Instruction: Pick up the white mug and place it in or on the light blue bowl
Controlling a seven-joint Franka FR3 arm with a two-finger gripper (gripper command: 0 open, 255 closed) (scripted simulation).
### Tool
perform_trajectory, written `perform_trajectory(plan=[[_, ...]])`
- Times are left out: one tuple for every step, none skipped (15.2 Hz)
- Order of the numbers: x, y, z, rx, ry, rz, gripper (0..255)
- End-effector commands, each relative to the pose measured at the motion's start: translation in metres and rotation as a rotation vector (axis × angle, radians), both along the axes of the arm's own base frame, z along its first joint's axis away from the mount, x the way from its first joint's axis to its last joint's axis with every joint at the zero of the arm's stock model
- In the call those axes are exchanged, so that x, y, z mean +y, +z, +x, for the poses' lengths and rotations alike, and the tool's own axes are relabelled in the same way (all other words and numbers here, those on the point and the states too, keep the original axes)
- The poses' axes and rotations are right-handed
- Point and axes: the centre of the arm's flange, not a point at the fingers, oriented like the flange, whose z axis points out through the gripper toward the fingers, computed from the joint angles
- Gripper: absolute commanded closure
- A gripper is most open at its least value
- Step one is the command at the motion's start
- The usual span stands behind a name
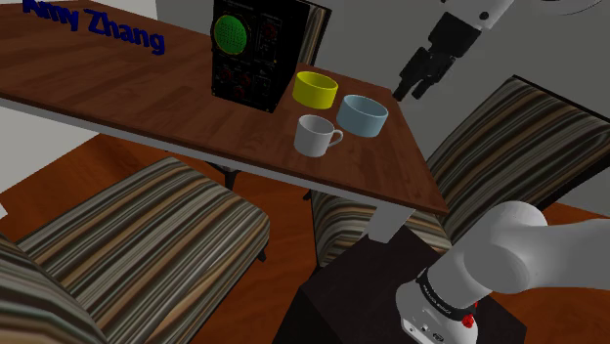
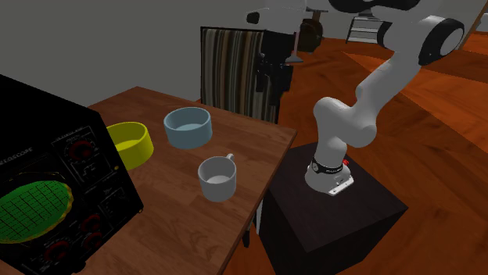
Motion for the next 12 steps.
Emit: perform_trajectory(plan=[[0.000,0.000,0.000,0.000,0.000,0.000,0],[0.007,-0.007,0.010,0.004,-0.001,-0.005,0],[0.015,-0.014,0.020,0.008,-0.001,-0.010,0],[0.022,-0.021,0.029,0.013,-0.002,-0.014,0],[0.029,-0.028,0.039,0.017,-0.002,-0.019,0],[0.036,-0.035,0.049,0.021,-0.003,-0.024,0],[0.043,-0.042,0.058,0.025,-0.004,-0.029,0],[0.050,-0.049,0.068,0.029,-0.004,-0.033,0],[0.057,-0.056,0.077,0.034,-0.005,-0.038,0],[0.064,-0.064,0.087,0.038,-0.005,-0.043,0],[0.071,-0.071,0.097,0.042,-0.006,-0.048,0],[0.078,-0.079,0.106,0.046,-0.007,-0.052,0]])
